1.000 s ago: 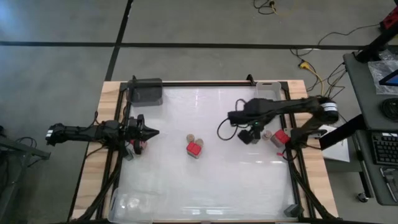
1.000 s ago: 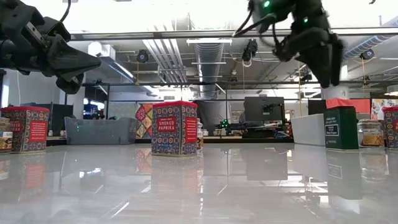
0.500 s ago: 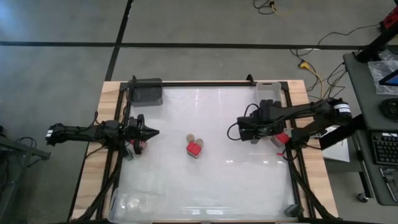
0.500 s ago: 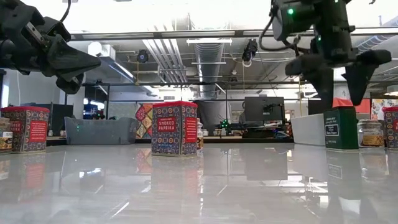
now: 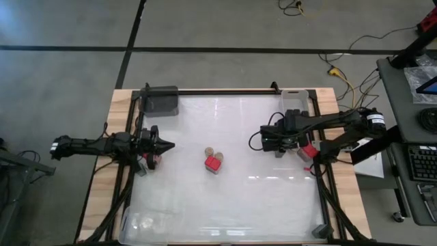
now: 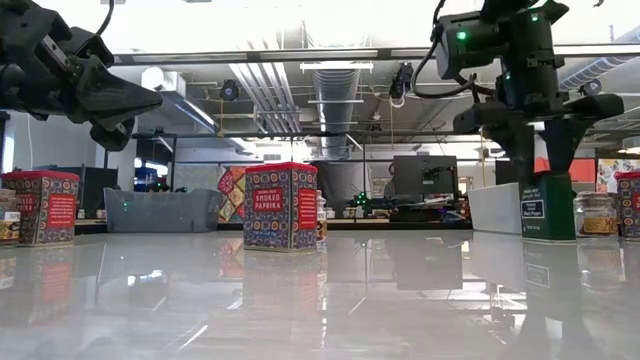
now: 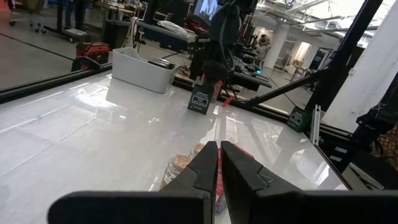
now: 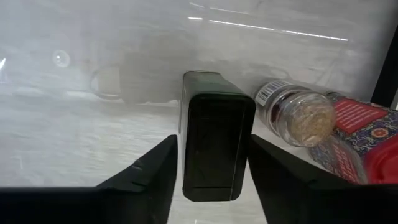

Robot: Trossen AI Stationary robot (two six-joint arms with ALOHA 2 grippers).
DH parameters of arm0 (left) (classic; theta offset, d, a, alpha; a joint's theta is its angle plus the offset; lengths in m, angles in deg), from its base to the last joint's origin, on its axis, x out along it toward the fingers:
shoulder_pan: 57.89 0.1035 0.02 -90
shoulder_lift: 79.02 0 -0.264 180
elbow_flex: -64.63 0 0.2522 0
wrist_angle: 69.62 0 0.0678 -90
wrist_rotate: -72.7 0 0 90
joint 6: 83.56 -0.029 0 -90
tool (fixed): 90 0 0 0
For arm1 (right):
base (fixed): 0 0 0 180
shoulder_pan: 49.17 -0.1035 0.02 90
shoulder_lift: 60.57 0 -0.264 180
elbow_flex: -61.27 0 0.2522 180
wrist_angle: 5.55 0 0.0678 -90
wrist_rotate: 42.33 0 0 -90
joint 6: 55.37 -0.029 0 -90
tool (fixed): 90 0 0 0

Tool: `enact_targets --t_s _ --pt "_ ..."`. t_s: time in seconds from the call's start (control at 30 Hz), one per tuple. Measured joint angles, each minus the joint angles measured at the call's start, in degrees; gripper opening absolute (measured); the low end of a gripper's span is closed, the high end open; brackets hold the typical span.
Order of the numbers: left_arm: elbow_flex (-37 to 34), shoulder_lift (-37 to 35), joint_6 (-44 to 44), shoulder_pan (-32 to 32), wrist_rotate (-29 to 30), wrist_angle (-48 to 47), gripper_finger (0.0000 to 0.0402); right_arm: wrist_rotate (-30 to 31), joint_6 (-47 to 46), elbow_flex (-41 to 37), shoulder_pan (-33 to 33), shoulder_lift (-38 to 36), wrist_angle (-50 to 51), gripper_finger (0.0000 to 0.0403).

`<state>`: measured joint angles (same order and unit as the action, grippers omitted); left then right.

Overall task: Sort spices by type
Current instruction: Put the black seasoning can into the gray bin

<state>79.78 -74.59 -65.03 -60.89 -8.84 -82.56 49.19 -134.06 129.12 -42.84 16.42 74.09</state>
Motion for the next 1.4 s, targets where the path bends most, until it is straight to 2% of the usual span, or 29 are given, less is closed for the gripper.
enact_targets --t_s 0.23,0.4,0.57,0.67,0.8,0.93,1.1,1.27,1.4 --pt "0.00 0.00 -0.01 0.00 0.00 0.00 0.0004 0.03 0.03 0.00 0.00 0.00 -0.19 0.0128" --pt "0.00 0.00 0.01 0.00 -0.02 0.00 0.0004 0.31 1.11 1.30 0.00 0.05 -0.21 0.0131" --pt "-0.02 0.00 -0.01 0.00 0.00 0.00 0.0004 1.21 3.18 8.12 0.65 0.04 0.01 0.0136" --pt "0.00 0.00 0.00 -0.02 -0.02 0.00 0.0004 5.30 6.02 14.44 2.61 0.04 0.46 0.0128" --pt "0.00 0.00 0.02 0.00 -0.02 0.00 0.0004 12.61 12.10 23.04 7.79 0.04 3.71 0.0125" --pt "0.00 0.00 -0.01 -0.02 0.00 0.00 0.0004 18.11 17.48 27.20 15.54 0.02 9.24 0.0133" --pt "0.00 0.00 -0.01 -0.02 0.00 0.00 0.0004 19.57 23.41 25.47 26.64 0.04 10.76 0.0130" --pt "0.00 0.00 -0.01 -0.01 -0.02 0.00 0.0004 19.56 30.27 22.02 36.04 0.07 5.58 0.0131" --pt "0.00 0.00 -0.01 -0.01 0.00 0.00 0.0004 19.01 34.92 19.20 40.83 0.09 1.62 0.0134"
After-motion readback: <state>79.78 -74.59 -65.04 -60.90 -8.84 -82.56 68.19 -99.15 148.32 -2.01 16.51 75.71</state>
